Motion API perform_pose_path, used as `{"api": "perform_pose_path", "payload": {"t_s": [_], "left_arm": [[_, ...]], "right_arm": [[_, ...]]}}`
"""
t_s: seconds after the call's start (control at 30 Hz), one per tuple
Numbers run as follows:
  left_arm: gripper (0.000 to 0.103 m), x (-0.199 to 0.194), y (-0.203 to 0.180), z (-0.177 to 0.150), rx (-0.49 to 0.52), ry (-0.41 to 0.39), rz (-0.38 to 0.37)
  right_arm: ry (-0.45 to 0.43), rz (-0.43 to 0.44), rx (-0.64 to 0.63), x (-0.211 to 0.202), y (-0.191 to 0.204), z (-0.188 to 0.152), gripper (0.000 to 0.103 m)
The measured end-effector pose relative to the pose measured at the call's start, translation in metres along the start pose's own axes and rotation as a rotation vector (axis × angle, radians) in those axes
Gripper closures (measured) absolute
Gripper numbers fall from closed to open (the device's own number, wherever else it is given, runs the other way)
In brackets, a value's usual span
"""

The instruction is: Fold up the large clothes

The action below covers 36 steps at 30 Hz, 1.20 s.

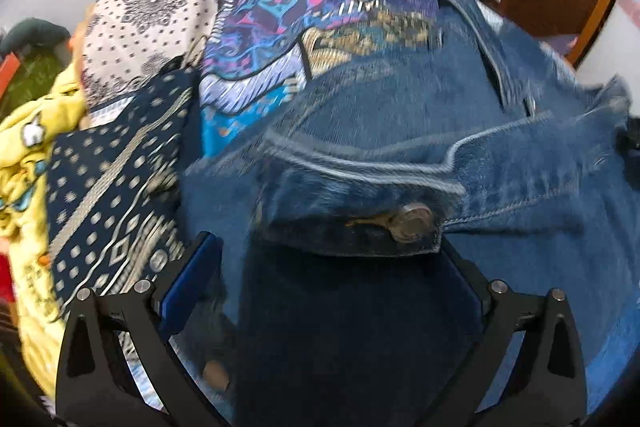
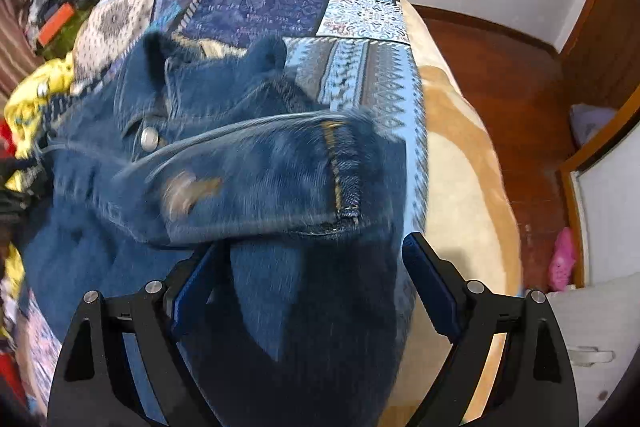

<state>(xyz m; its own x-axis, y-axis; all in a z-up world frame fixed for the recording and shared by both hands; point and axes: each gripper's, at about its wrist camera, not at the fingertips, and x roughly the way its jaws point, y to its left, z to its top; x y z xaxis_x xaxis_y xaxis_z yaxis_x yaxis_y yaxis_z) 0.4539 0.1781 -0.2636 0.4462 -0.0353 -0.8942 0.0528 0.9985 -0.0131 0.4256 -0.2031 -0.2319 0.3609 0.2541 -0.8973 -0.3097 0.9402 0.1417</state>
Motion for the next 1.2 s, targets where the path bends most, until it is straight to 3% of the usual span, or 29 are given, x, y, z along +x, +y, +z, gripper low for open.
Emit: {"api": "perform_pose_path", "payload": {"t_s": [0.07,0.13,0.3,0.37,0.43,0.57,0.73,0.9,1.0,1.07,1.17,1.2], "left_arm": [[0.005,0.003,0.004,0.008,-0.045,-0.019,-0.052],[0.018,0.005,0.009,0.014,-0.096,-0.044,-0.115],[0.045,0.0,0.023,0.015,-0.191,-0.077,-0.164],[0.061,-0.008,0.025,0.013,-0.201,-0.089,-0.178],[0.068,-0.019,0.025,0.011,-0.203,-0.106,-0.185],[0.073,-0.048,0.018,0.013,-0.182,-0.164,-0.144],[0.074,-0.081,0.022,0.021,-0.197,-0.266,-0.127],[0.073,-0.048,0.017,0.028,-0.158,-0.188,-0.03],[0.065,-0.014,0.017,0.022,-0.168,-0.128,0.016],[0.051,-0.003,0.02,0.016,-0.19,-0.124,0.034],[0.029,-0.004,0.022,0.013,-0.185,-0.145,0.108],[0.028,-0.006,0.023,0.012,-0.178,-0.136,0.124]], "right_arm": [[-0.013,0.038,0.039,0.003,-0.005,0.002,0.017],[-0.021,0.068,0.081,0.009,-0.01,0.008,0.038],[-0.031,0.098,0.103,0.011,-0.009,0.006,0.069],[-0.059,0.089,0.097,0.005,-0.008,0.006,0.072],[-0.103,0.087,0.097,-0.007,-0.006,0.006,0.073],[-0.177,0.094,0.09,-0.032,0.003,0.013,0.074],[-0.266,0.064,0.041,-0.055,0.017,0.024,0.075],[-0.234,0.023,0.079,-0.027,0.014,0.037,0.074],[-0.156,-0.053,0.083,0.005,0.01,0.035,0.069],[-0.114,-0.09,0.072,0.017,0.007,0.031,0.063],[-0.101,-0.132,0.056,0.02,0.006,0.024,0.046],[-0.097,-0.154,0.056,0.017,0.005,0.024,0.036]]}}
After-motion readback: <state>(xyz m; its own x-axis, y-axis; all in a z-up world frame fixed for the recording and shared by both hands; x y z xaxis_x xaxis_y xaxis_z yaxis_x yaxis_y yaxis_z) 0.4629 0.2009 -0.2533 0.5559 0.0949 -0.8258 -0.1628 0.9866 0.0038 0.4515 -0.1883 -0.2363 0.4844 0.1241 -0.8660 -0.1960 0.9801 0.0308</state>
